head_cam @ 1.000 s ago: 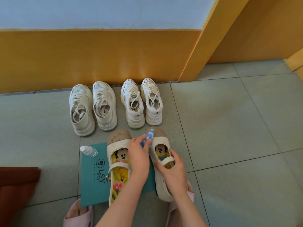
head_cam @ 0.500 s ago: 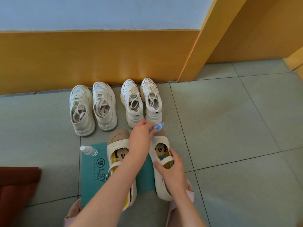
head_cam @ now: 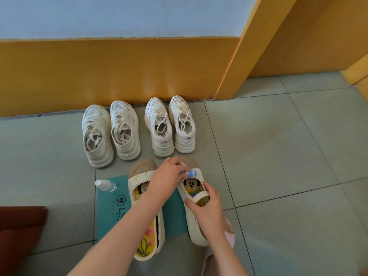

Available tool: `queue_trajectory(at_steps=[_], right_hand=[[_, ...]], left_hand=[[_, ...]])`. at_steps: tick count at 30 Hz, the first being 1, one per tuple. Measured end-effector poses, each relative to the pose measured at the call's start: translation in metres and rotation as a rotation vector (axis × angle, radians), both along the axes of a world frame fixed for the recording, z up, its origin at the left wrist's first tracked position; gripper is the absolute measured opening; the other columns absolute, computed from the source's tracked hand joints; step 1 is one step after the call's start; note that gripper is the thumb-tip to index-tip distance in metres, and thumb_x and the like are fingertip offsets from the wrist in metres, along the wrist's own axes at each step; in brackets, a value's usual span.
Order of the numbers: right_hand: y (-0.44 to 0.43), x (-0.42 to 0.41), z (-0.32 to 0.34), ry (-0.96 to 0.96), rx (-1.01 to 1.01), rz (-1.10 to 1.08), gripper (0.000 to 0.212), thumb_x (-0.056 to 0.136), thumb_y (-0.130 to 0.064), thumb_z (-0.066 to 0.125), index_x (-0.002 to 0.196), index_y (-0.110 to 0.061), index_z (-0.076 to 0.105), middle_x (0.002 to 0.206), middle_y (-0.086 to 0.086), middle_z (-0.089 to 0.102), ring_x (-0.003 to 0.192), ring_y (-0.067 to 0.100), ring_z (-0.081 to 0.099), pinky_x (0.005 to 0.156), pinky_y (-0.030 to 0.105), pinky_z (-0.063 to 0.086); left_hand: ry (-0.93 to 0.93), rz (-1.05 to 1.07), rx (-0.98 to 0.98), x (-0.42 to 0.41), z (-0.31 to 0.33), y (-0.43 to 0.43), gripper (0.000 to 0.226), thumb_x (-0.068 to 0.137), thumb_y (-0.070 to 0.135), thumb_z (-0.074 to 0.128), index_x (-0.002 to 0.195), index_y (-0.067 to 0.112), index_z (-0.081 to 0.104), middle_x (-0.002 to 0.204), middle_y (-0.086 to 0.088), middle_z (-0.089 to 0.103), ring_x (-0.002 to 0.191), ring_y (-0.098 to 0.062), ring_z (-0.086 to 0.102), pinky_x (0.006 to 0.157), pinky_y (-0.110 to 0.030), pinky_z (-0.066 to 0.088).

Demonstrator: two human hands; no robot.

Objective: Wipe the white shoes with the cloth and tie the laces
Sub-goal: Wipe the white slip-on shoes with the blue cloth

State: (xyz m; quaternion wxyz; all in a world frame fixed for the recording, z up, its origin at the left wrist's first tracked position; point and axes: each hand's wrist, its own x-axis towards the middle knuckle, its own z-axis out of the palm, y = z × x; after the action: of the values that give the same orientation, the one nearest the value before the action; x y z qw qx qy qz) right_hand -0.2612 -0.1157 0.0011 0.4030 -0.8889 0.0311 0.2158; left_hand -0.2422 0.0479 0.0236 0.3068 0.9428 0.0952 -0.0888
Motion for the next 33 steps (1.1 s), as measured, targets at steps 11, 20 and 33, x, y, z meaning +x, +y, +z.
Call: queue_trajectory(at_steps=[11,20,33], right_hand=[[-0.002,-0.002,0.002,-0.011,0.026,0.01,0.073,0.072,-0.042,0.076,0.135,-0.033,0.041,0.118,-0.012,0.05,0.102,0.006,0.054,0.083,0.029,0.05],[0.001,-0.001,0.001,-0.01,0.019,-0.004,0.073,0.07,-0.043,0.077,0.133,-0.034,0.043,0.116,-0.012,0.048,0.099,0.006,0.055,0.081,0.031,0.051],[-0.003,0.006,0.0,0.054,0.085,0.011,0.074,0.067,-0.038,0.082,0.131,-0.03,0.046,0.123,-0.008,0.048,0.106,0.01,0.055,0.089,0.036,0.05]], left_hand=[[-0.182,0.247,-0.119,0.036,0.019,0.012,0.023,0.091,0.02,0.057,0.11,0.012,0.069,0.105,-0.008,0.055,0.092,-0.016,0.053,0.075,-0.022,0.039],[-0.077,0.4,-0.163,0.024,-0.008,0.008,0.026,0.092,0.021,0.056,0.113,0.011,0.067,0.102,-0.009,0.054,0.085,-0.014,0.051,0.068,-0.013,0.029],[-0.169,1.017,-0.459,-0.018,-0.009,-0.05,0.022,0.09,0.02,0.06,0.109,0.014,0.068,0.102,-0.003,0.058,0.09,-0.013,0.053,0.079,-0.024,0.041]])
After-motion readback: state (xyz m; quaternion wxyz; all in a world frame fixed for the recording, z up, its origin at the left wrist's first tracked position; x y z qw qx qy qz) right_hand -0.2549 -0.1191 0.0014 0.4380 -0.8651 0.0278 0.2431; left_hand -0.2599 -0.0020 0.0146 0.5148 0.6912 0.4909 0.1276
